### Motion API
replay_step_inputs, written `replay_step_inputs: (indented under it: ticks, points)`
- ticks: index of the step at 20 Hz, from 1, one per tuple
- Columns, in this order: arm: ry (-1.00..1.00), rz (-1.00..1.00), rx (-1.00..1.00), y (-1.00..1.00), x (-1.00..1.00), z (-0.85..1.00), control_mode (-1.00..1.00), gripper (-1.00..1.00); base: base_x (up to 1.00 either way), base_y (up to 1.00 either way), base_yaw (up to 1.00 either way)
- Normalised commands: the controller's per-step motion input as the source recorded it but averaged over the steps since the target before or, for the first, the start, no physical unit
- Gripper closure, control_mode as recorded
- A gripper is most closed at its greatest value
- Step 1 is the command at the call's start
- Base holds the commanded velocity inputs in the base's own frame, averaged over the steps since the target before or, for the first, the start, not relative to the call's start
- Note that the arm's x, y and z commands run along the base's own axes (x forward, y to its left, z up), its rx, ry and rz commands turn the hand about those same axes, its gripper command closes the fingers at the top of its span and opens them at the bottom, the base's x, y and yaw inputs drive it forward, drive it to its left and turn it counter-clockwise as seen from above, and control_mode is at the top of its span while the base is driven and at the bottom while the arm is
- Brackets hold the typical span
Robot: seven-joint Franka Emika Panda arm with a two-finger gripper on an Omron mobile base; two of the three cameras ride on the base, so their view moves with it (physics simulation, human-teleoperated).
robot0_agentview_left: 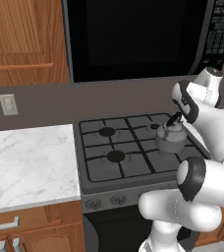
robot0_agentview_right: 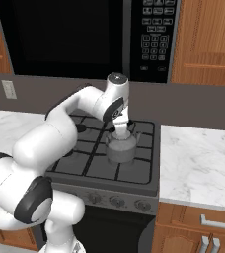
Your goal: The kettle is done boiling. Turn off the stove, then wait for 300 timesteps before moving the kettle to the dining table.
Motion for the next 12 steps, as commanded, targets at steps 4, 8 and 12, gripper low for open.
replay_step_inputs:
  ticks: [4,8,12]
  points:
    - [0.00,0.00,-0.11,0.14,0.04,-0.08,-1.00,-1.00,0.00,0.00,0.00]
    - [0.08,0.01,-0.08,0.14,0.12,-0.11,-1.00,-1.00,0.00,0.00,0.00]
    - [0.16,0.04,-0.01,0.06,0.14,-0.12,-1.00,-1.00,0.00,0.00,0.00]
